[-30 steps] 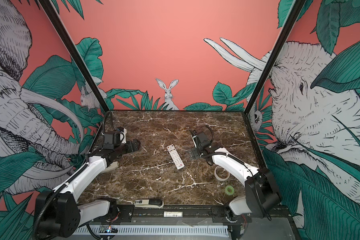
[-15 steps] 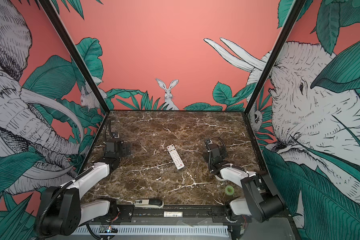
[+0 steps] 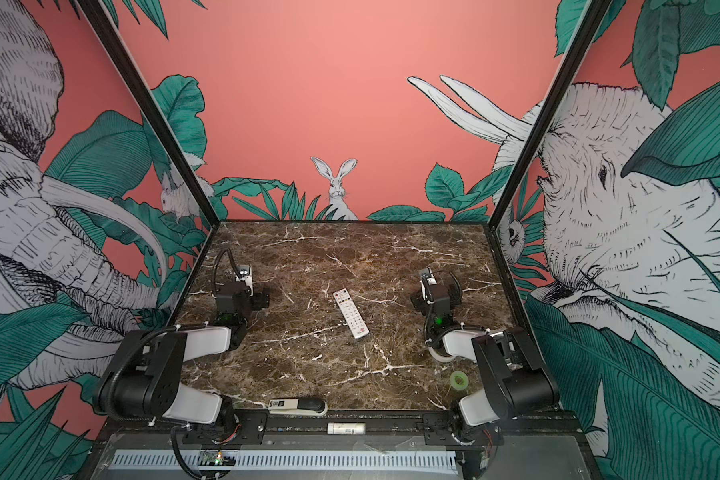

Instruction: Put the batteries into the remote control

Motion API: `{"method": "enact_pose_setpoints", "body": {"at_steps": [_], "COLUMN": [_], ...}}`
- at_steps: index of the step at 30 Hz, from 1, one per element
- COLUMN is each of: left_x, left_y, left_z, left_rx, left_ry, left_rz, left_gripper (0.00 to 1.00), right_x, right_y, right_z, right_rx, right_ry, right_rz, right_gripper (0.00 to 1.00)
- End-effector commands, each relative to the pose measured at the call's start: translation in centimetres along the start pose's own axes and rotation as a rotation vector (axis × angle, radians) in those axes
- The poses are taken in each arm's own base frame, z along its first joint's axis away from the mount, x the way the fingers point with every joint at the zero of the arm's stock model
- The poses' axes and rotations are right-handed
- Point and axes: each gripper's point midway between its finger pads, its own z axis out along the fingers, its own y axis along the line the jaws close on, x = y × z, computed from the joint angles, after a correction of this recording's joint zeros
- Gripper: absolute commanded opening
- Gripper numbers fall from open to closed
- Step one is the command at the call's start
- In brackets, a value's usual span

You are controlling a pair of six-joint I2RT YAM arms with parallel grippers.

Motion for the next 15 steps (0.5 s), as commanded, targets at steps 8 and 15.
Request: {"method": "enact_pose_setpoints", "body": {"at_steps": [8, 15], "left_x": [-1.2, -1.2], "left_y": [0.3, 0.3], "left_z": [0.2, 0.2], "left_rx": [0.022, 0.021], "left_ry": [-0.084, -0.084], "left_rz": [-0.028, -0.028], "left_gripper": [1.0, 1.0], "right_x": [-0.2, 0.8], "right_y": [-2.2, -4.5], "right_z": [0.5, 0.8], "right_rx": [-0.036, 0.11], "right_ry": [-0.172, -0.1], "right_rz": [0.224, 0.277], "right_gripper": [0.99, 0.99]}}
